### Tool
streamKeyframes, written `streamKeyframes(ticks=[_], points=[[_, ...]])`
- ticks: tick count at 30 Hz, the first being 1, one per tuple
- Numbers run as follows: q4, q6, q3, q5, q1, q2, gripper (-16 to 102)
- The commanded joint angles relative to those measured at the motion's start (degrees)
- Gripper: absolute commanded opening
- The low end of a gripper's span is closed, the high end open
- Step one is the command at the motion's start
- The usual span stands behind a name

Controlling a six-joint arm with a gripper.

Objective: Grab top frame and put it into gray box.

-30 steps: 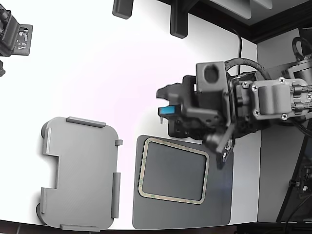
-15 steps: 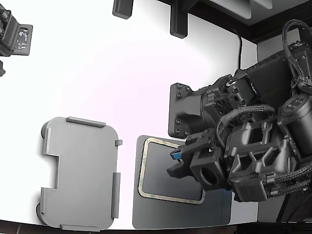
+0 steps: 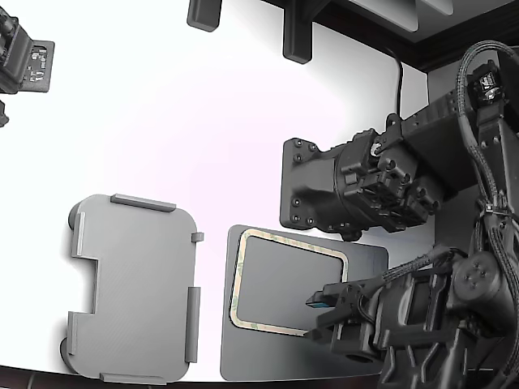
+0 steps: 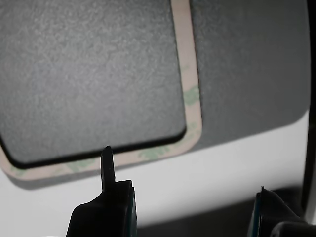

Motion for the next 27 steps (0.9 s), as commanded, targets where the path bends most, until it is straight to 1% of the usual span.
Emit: streamKeyframes(ticks=[1,5,11,14,18,23,27], points=[[-0.70,0.88,-0.79,0.09,2.64,0.18,99],[-3.78,4.48,1.67,-1.49,6.06,0.09,99],[-5.54,8.61,3.08,-1.85,10.37,-1.49,98],[-6.68,9.14,3.69,-2.64,11.43,-2.37,94],[-8.61,6.77,4.57,-4.39,12.30,-3.96,96],[-12.13,7.29,6.15,-4.66,13.62,-6.59,97],[-14.59,7.56,6.59,-4.75,13.80,-8.26,91]])
